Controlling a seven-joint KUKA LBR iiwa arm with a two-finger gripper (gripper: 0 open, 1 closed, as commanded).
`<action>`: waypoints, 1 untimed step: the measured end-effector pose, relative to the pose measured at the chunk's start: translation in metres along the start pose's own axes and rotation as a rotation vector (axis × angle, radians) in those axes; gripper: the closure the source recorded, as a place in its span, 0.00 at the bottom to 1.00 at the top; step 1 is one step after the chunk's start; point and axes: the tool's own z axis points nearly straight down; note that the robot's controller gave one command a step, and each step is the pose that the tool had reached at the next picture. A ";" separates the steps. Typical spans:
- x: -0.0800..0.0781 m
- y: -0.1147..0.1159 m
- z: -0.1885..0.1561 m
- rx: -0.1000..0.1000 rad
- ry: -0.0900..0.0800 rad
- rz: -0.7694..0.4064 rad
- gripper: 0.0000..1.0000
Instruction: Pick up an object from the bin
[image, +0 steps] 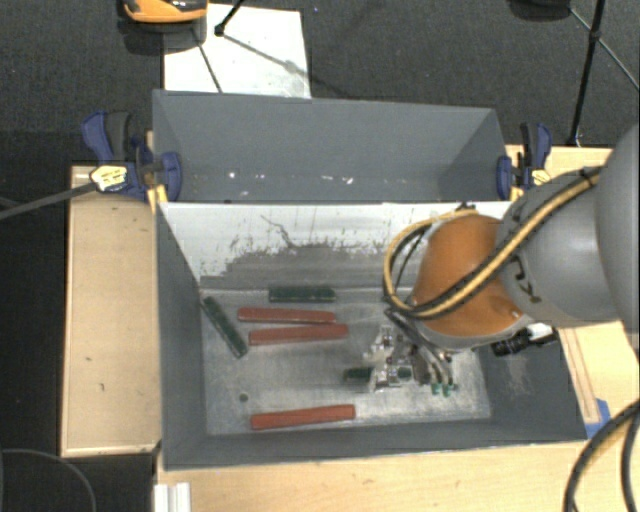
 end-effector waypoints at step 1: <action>0.006 0.009 -0.169 -0.001 -0.008 -0.029 1.00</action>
Offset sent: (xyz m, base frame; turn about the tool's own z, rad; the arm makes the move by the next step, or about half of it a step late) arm 0.0000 0.0000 0.0000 0.0000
